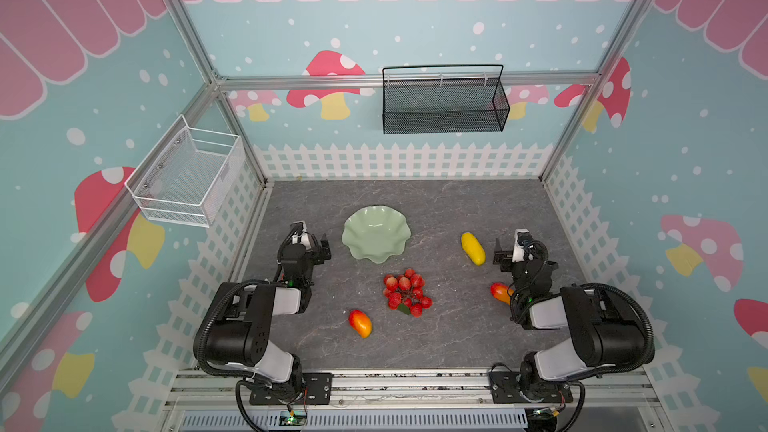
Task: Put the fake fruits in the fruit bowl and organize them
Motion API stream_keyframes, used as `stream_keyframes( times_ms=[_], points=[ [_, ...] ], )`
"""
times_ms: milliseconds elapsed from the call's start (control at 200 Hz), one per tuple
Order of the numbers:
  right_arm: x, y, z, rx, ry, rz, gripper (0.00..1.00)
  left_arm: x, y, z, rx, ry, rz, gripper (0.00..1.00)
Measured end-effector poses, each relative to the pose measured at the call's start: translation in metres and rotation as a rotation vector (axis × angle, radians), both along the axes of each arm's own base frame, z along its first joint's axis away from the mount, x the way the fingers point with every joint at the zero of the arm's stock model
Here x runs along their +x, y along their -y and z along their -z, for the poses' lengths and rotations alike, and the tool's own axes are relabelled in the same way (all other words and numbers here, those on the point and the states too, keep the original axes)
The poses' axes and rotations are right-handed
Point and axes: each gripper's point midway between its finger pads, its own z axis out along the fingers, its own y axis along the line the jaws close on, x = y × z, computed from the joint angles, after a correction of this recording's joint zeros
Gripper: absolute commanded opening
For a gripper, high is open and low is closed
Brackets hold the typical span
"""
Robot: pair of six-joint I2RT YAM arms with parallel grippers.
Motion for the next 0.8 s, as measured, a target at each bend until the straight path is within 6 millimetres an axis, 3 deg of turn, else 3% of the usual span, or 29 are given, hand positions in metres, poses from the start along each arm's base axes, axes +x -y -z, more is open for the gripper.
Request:
stream_keyframes(
  times_ms=[661,731,801],
  points=[
    [-0.001,0.001,-0.002,0.0,0.003,0.005,0.98,-0.001,-0.002,-0.002,0.002,0.005,-0.011,0.99],
    [-0.006,0.001,-0.011,0.001,0.005,0.009,0.98,-0.009,-0.007,-0.013,0.003,0.029,-0.044,0.99],
    [-0.013,0.001,-0.04,0.021,0.058,0.007,0.98,-0.023,-0.008,-0.04,0.014,0.085,-0.084,0.96]
  ],
)
